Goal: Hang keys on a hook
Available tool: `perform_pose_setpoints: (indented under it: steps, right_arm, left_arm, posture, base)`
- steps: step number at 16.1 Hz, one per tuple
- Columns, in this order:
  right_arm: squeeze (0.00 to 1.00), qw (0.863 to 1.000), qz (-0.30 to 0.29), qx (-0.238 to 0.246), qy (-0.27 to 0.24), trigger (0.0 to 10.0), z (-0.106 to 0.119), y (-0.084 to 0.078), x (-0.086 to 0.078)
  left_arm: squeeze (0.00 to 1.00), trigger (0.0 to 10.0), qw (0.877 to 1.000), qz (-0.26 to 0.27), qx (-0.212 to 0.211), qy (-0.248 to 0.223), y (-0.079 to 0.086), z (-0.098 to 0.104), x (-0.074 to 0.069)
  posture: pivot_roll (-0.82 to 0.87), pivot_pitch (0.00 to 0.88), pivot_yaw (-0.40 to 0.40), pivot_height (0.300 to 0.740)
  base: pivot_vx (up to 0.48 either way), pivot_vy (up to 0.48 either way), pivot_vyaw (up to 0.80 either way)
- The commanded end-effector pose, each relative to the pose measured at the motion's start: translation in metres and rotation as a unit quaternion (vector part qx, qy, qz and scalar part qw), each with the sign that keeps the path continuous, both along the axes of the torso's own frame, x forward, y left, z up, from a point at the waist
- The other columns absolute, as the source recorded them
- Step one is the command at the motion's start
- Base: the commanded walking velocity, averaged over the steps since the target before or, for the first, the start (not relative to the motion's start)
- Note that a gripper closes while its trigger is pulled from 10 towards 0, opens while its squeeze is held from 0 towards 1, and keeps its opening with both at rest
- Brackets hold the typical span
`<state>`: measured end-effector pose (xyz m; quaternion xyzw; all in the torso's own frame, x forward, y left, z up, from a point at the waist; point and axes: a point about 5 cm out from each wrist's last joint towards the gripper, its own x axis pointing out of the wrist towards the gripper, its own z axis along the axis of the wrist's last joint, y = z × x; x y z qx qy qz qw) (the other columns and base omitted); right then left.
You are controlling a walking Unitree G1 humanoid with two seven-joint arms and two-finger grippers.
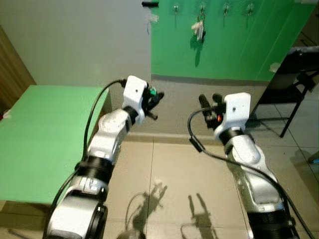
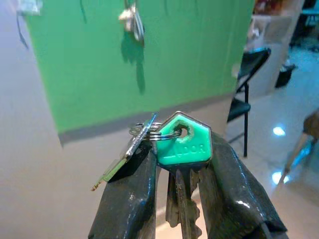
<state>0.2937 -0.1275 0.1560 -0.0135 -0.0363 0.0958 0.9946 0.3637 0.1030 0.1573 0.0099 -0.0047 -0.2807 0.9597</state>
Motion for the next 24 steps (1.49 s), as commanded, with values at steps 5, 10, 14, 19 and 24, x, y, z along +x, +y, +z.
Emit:
perform_pose_setpoints:
  steps: [5,10,14,19,24]
  right_arm:
    - [0.0,0.999,-0.028,-0.001,0.018,10.0,-0.016,-0.01,-0.003]
    - [0.0,0.999,-0.029,0.001,0.019,10.0,-0.019,-0.01,-0.003]
    - [0.0,1.0,-0.023,-0.001,0.021,10.0,-0.02,-0.009,-0.002]
    - [0.0,1.0,-0.011,-0.004,0.026,10.0,-0.023,-0.006,-0.001]
    - [0.0,1.0,-0.004,-0.006,0.03,10.0,-0.025,-0.005,0.0]
  left_arm:
    - [0.0,10.0,1.0,0.002,0.003,-0.014,-0.013,0.003,-0.002]
    - [0.0,10.0,1.0,0.015,-0.021,-0.001,-0.016,0.003,-0.002]
    - [0.0,10.0,1.0,0.008,-0.006,-0.018,-0.016,0.008,-0.001]
    - [0.0,10.0,0.999,0.014,-0.027,-0.016,-0.016,0.012,-0.001]
    - [0.0,10.0,0.999,0.02,-0.037,-0.012,-0.007,0.015,0.003]
  posture:
    - [-0.15,0.005,0.055,0.74]
    - [-0.15,0.003,0.055,0.74]
    - [-0.15,0.0,0.053,0.74]
    - [-0.14,0.0,0.053,0.74]
    - [-0.14,0.0,0.049,0.74]
  base:
    - [0.463,0.0,0.0]
    - [0.428,0.0,0.0]
    - [0.425,0.0,0.0]
    - [0.385,0.194,0.0]
    - [0.292,0.379,0.0]
